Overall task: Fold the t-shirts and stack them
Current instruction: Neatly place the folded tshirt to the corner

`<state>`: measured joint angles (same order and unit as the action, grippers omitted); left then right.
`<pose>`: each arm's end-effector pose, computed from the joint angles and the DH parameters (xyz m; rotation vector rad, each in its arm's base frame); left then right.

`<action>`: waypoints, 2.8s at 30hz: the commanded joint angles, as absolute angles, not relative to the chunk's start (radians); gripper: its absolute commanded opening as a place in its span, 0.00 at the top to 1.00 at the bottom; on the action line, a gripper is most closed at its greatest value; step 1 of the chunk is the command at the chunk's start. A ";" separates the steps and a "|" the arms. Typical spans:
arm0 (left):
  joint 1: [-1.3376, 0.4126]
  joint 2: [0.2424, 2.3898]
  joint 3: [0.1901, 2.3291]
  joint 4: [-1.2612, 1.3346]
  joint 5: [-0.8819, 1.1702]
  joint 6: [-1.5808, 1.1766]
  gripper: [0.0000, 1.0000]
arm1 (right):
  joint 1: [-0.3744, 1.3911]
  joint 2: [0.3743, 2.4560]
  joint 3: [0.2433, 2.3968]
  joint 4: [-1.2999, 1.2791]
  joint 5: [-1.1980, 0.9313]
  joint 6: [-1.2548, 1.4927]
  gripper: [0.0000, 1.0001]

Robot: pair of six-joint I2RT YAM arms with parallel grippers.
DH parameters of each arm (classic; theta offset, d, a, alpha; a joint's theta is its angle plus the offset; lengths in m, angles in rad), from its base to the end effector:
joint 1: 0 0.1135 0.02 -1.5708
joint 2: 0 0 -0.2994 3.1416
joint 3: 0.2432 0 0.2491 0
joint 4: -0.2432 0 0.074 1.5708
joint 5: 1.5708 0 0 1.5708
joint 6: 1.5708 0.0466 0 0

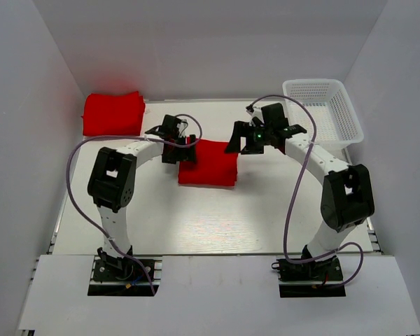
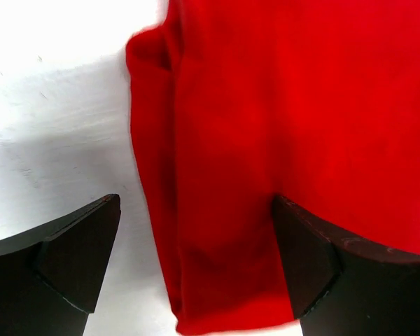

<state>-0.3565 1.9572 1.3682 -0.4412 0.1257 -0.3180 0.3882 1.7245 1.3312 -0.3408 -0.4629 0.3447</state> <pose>0.4000 -0.1552 0.2033 0.0970 2.6427 -0.3995 0.3605 0.1699 0.2946 -0.2995 2.3619 0.8982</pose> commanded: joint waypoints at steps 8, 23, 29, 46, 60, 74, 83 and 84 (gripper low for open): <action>-0.443 2.097 1.440 -0.518 -0.040 -0.241 0.08 | 0.382 1.546 1.258 -0.344 -0.322 0.308 0.10; -0.476 2.235 1.506 -0.541 0.024 -0.250 1.00 | 0.380 1.336 1.146 -0.396 -0.141 0.324 0.10; -0.456 2.131 1.558 -0.505 -0.030 -0.163 1.00 | 0.379 1.247 1.108 -0.420 -0.057 0.319 0.10; -0.361 2.042 1.858 -0.560 -0.064 0.182 1.00 | 0.379 1.118 1.038 -0.460 0.161 0.347 0.10; -0.253 2.069 2.106 -0.565 -0.072 0.434 1.00 | 0.379 1.150 1.057 -0.471 0.178 0.382 0.10; -0.120 2.069 2.243 -0.566 -0.086 0.414 1.00 | 0.379 1.178 1.118 -0.522 0.161 0.388 0.10; -0.031 2.060 2.214 -0.538 -0.044 0.371 1.00 | 0.382 1.230 1.138 -0.506 0.137 0.403 0.10; -0.022 2.060 2.214 -0.538 -0.034 0.358 1.00 | 0.377 1.245 1.155 -0.508 0.129 0.403 0.10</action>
